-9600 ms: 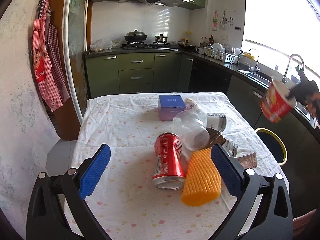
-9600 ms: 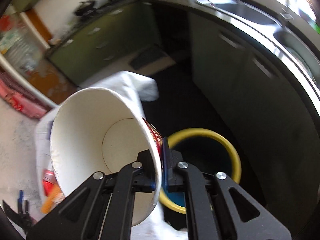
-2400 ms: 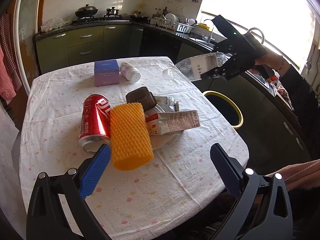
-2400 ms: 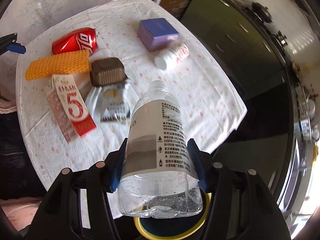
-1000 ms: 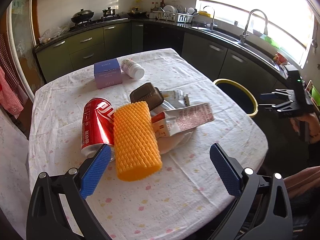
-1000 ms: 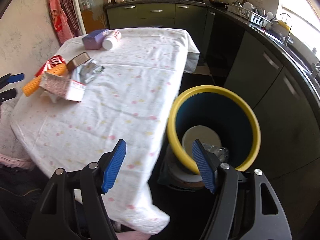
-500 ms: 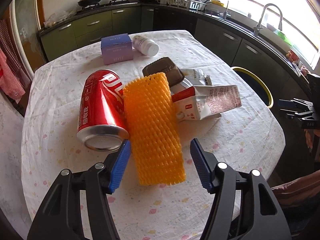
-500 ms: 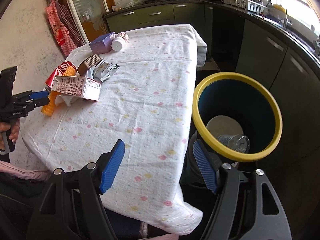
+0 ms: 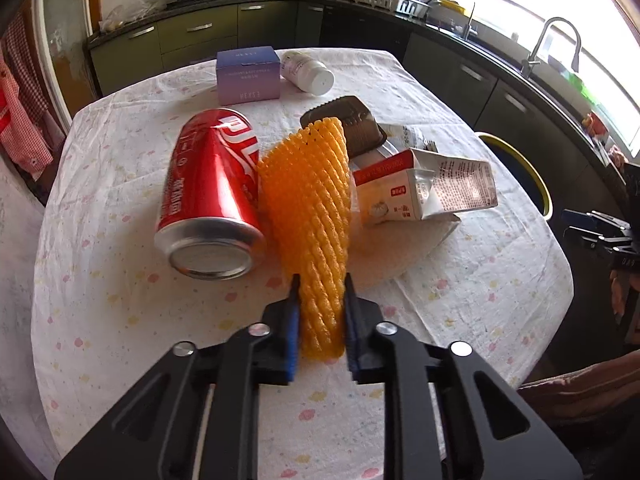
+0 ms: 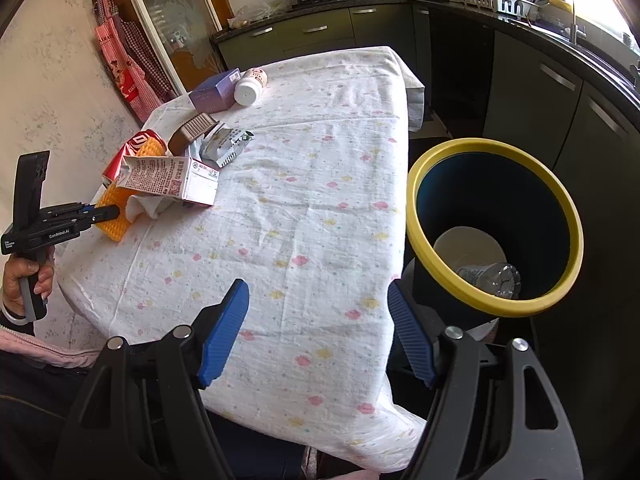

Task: Collect trash
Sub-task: 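Carry the orange foam net with the left gripper into the bin and release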

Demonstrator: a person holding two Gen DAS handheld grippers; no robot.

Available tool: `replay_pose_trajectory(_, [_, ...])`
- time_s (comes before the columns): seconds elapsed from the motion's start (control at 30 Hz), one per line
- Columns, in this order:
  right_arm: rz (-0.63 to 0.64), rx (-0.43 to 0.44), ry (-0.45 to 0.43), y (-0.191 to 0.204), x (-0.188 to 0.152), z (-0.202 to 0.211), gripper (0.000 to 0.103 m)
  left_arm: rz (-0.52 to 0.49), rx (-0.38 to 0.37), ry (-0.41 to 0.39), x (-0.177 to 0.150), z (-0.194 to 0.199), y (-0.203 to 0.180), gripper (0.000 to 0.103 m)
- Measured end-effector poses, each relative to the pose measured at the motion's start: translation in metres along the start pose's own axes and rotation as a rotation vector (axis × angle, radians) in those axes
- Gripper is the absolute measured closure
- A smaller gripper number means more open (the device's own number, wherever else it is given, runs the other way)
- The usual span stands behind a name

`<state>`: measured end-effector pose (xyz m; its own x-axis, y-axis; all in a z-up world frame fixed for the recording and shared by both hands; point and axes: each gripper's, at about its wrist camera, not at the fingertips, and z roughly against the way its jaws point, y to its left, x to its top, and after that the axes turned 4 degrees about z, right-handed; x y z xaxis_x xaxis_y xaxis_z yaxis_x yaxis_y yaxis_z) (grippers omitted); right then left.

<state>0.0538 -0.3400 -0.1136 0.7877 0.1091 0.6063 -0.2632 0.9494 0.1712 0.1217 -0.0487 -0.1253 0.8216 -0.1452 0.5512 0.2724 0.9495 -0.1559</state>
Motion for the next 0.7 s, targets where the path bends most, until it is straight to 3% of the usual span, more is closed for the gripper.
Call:
replay_pose_trajectory(0.17, [-0.019,0.009,-0.016,0.001,0.000,0.001,0.035,0.015,-0.017,-0.051,-0.009,0.025,-0.002,0.088])
replay_pose_trajectory(0.43, [-0.023,-0.046,-0.024,-0.001,-0.001,0.002,0.032,-0.046,-0.026,-0.134,-0.006,0.068,-0.025,0.088])
replay_pose_trajectory(0.7, [-0.100,-0.159,-0.056,-0.031,-0.016,0.020,0.032,-0.151,-0.159,-0.112,0.019,0.054,-0.085,0.088])
